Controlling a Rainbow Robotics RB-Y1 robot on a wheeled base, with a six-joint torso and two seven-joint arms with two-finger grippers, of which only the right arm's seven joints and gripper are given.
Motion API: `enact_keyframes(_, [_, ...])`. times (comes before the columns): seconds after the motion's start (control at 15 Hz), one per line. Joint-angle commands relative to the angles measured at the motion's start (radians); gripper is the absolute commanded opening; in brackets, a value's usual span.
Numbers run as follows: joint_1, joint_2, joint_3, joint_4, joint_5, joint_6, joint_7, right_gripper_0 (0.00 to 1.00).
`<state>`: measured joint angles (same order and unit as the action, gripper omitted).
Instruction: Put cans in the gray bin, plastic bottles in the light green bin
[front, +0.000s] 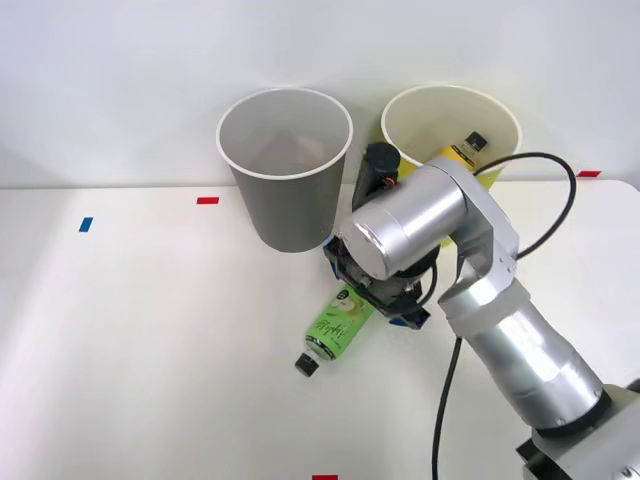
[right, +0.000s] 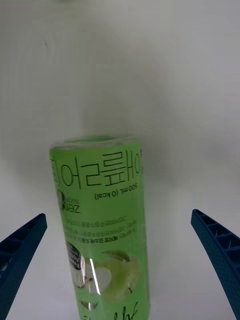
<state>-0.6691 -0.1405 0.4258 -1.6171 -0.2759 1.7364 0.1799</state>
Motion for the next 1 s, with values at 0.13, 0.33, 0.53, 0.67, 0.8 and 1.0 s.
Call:
enact_keyframes(0.13, [-0.018, 0.006, -0.001, 0.026, 0.006, 0.000, 0.006, 1.00])
enact_keyframes(0.33, [-0.020, 0.007, -0.001, 0.034, 0.004, 0.000, 0.007, 1.00])
enact_keyframes(0.53, [-0.018, 0.019, -0.004, 0.062, 0.021, 0.000, 0.013, 1.00])
enact_keyframes(0.67, [-0.020, 0.041, -0.009, 0.088, 0.058, 0.000, 0.024, 1.00])
enact_keyframes(0.8, [-0.030, 0.068, -0.025, 0.123, 0.080, -0.003, 0.035, 1.00])
enact_keyframes(1.0, [-0.055, 0.118, -0.050, 0.206, 0.123, -0.066, 0.043, 1.00])
